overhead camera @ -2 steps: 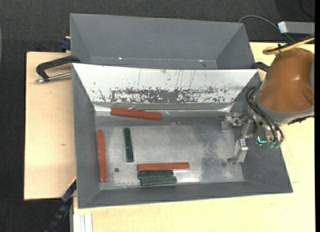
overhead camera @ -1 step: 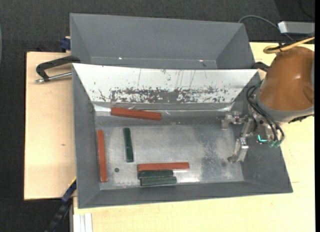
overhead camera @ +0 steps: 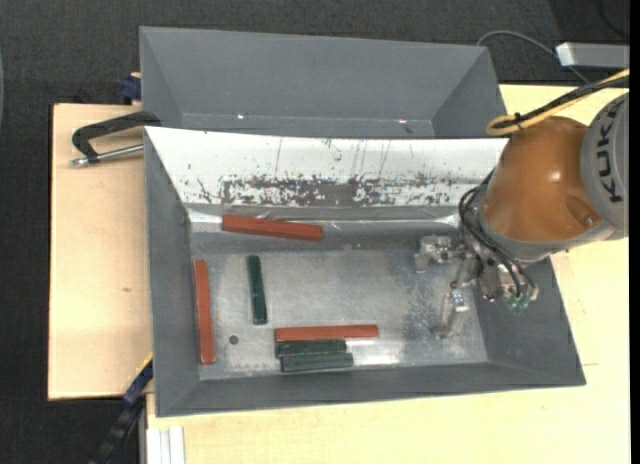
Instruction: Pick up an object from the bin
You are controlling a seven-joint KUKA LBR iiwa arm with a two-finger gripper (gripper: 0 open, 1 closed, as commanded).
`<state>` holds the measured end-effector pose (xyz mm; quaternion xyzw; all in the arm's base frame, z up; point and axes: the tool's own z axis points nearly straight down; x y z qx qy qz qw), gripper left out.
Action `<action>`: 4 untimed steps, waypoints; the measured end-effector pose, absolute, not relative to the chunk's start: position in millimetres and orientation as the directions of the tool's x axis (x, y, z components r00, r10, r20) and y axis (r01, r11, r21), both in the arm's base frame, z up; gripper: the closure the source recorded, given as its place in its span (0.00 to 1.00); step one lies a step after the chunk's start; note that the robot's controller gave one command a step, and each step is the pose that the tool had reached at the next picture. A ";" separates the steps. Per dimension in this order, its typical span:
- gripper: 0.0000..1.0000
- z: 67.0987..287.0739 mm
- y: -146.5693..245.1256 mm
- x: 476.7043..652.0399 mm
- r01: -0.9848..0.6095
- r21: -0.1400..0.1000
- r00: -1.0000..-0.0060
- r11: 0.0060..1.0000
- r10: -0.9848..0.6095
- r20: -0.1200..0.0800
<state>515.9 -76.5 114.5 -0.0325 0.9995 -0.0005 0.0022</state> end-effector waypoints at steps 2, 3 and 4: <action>0.00 98.1 -16.1 493.9 -0.230 0.002 -0.973 0.973 -0.230 0.000; 0.00 81.4 15.7 516.7 -0.394 -0.001 -0.919 0.919 -0.394 -0.006; 0.00 98.4 22.4 505.3 -0.465 0.001 -0.885 0.885 -0.465 -0.002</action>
Offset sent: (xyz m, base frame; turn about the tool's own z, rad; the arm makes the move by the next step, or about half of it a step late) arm -0.0170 0.0395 -0.0445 -0.1999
